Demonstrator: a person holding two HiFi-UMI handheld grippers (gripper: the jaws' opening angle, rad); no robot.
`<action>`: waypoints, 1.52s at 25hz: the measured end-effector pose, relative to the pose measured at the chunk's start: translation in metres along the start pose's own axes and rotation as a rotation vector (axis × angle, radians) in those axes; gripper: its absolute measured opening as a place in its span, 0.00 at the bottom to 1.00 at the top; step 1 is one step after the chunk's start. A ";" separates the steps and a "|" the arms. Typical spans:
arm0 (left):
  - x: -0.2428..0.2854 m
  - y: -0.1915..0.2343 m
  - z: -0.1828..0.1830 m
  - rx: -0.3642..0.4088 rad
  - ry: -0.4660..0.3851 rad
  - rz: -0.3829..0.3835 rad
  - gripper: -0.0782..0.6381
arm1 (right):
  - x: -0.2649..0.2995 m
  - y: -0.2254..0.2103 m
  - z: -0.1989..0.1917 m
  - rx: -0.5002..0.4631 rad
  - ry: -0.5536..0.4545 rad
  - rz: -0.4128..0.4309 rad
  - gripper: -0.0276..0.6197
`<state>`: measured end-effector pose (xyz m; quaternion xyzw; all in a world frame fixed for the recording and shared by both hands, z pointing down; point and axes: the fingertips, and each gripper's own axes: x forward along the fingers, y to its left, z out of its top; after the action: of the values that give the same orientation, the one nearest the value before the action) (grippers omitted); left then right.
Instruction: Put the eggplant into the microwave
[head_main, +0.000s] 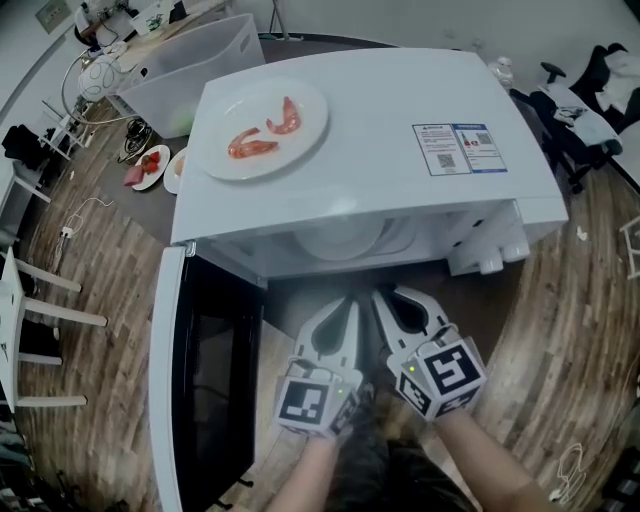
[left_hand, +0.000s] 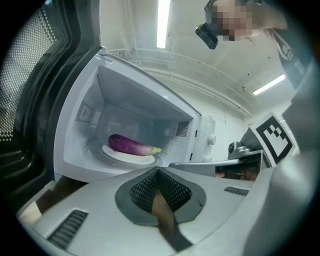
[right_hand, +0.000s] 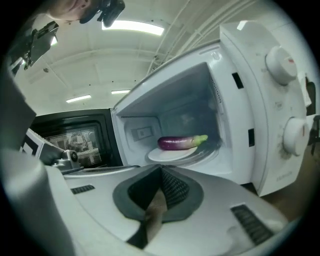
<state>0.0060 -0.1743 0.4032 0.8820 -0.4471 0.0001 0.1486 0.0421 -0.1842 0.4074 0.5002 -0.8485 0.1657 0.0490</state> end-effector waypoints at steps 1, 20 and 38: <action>-0.003 -0.003 0.000 0.000 0.002 -0.001 0.11 | -0.005 0.001 0.002 -0.009 -0.002 0.001 0.05; -0.093 -0.101 0.047 0.039 -0.046 -0.088 0.11 | -0.122 0.076 0.047 -0.104 -0.045 0.144 0.05; -0.192 -0.159 0.077 0.045 -0.120 -0.079 0.11 | -0.248 0.133 0.052 -0.120 -0.104 0.102 0.05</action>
<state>0.0062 0.0459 0.2626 0.9005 -0.4201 -0.0487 0.1015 0.0545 0.0643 0.2656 0.4602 -0.8828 0.0906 0.0263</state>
